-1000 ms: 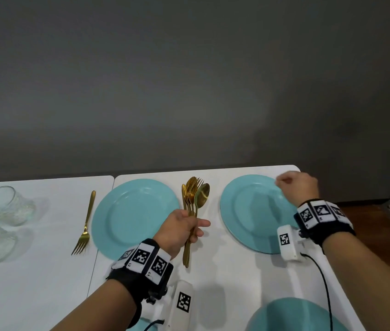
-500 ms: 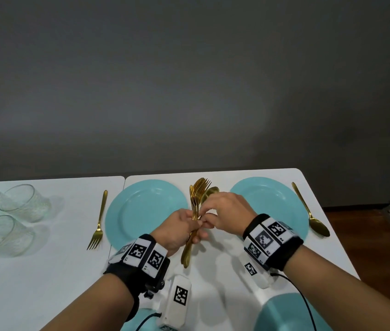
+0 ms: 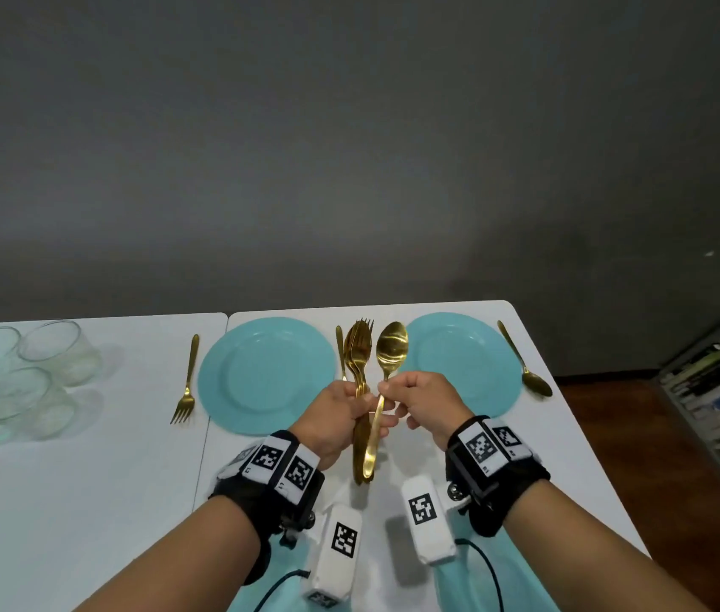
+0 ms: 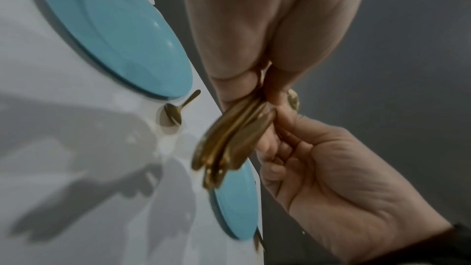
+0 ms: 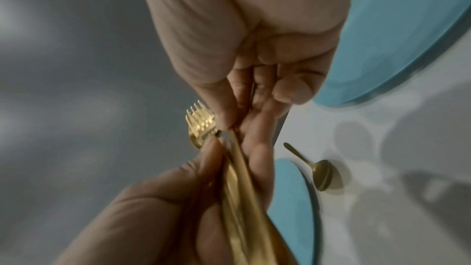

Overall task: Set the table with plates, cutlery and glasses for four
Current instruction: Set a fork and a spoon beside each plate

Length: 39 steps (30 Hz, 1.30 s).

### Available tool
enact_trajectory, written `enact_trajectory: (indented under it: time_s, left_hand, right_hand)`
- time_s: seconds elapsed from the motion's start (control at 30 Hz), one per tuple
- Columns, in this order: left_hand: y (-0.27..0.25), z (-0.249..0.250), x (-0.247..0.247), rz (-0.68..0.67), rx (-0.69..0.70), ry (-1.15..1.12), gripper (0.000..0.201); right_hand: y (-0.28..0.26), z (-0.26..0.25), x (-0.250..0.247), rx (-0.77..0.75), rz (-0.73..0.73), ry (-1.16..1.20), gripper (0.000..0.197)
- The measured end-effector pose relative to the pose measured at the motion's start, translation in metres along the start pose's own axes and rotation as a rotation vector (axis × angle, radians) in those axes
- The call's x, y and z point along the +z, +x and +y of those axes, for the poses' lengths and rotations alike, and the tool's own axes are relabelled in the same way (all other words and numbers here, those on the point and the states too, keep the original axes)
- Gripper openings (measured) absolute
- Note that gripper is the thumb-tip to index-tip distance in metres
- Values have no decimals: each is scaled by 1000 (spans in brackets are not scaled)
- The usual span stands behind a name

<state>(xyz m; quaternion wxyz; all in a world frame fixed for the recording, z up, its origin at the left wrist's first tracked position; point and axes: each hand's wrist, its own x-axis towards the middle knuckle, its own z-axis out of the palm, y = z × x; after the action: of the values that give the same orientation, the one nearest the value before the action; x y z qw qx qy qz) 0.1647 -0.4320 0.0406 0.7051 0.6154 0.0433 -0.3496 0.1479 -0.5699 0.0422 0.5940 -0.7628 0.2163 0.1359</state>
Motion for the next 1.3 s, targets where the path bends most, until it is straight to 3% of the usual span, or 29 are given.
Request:
enact_trajectory:
  time_s: [0.27, 0.53, 0.77, 0.9, 0.97, 1.07, 1.3]
  left_hand:
    - [-69, -47, -15, 189, -94, -81, 22]
    - [-103, -74, -17, 233, -149, -44, 27]
    - [-92, -74, 14, 268, -176, -115, 24]
    - [-82, -87, 47, 296, -167, -121, 22]
    - [-82, -96, 62, 312, -169, -121, 15]
    - [-82, -107, 77, 302, -179, -160, 21]
    - [-80, -116, 90, 358, -138, -110, 22]
  right_hand:
    - [-81, 52, -5, 86, 232, 46, 18]
    - [-144, 135, -33, 255, 355, -55, 12]
    - [-144, 164, -116, 358, 392, -393, 22]
    - [-143, 186, -161, 398, 401, -511, 8]
    - [-142, 196, -175, 445, 442, -521, 19]
    - [-141, 199, -182, 488, 396, -704, 37]
    - [-119, 216, -188, 567, 280, -941, 33]
